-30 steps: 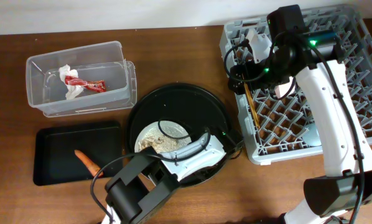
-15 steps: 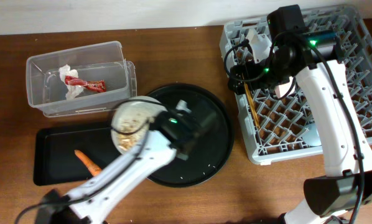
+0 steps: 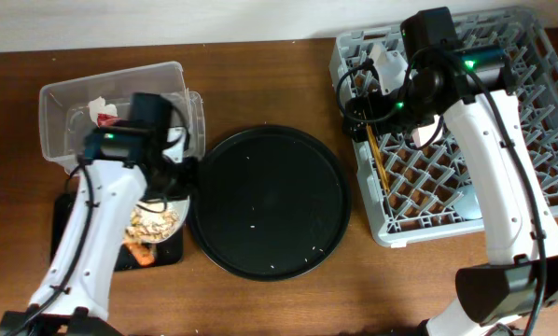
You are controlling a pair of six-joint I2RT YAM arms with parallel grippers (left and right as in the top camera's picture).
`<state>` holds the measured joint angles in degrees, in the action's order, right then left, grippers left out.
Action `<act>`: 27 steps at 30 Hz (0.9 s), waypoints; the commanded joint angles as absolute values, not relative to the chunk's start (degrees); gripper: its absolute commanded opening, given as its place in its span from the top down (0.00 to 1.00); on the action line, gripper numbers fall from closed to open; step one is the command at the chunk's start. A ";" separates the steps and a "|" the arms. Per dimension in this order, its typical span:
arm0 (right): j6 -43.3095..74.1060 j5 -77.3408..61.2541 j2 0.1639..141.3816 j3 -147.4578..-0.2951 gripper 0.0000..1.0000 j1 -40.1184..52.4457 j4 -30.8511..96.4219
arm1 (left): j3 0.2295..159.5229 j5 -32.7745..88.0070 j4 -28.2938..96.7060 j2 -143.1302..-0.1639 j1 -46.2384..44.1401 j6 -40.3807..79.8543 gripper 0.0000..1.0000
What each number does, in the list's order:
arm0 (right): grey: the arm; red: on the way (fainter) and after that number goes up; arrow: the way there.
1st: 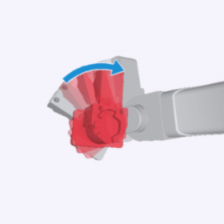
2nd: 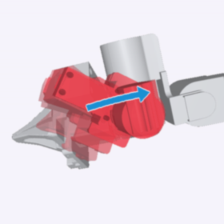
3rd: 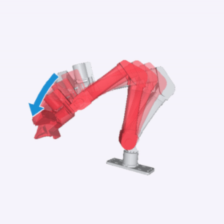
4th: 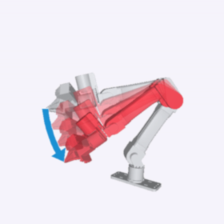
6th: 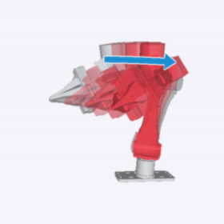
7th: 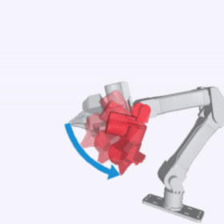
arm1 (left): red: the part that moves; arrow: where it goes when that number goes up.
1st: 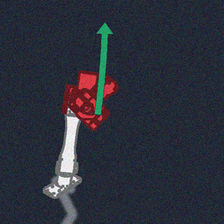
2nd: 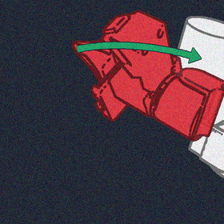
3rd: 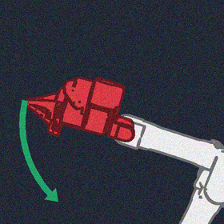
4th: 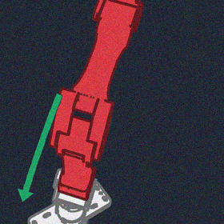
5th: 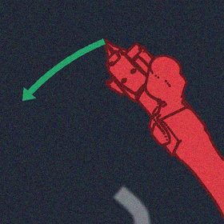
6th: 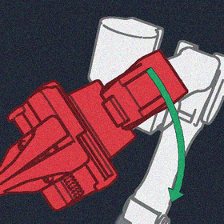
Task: Sort waste into correct bins and load items into the dishwasher rack
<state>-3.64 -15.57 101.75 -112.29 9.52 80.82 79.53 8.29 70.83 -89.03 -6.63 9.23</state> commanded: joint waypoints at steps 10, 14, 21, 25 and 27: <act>-3.64 -16.05 101.80 -112.51 0.02 9.74 80.79 | 70.13 44.07 70.57 -74.26 20.43 -8.88 1.00; -3.64 -16.05 101.80 -112.51 0.02 9.74 80.79 | 68.47 54.26 74.61 -69.67 32.25 -15.29 1.00; -3.64 -16.05 101.80 -112.51 0.02 9.74 80.79 | 65.56 68.58 79.29 -69.36 44.58 -25.58 1.00; -3.64 -16.03 101.80 -112.51 0.02 9.74 80.79 | 63.72 70.78 80.01 -69.34 45.43 -30.11 1.00; -3.64 -16.05 101.80 -112.51 0.02 9.74 80.79 | 63.72 70.76 79.77 -69.36 45.28 -30.11 1.00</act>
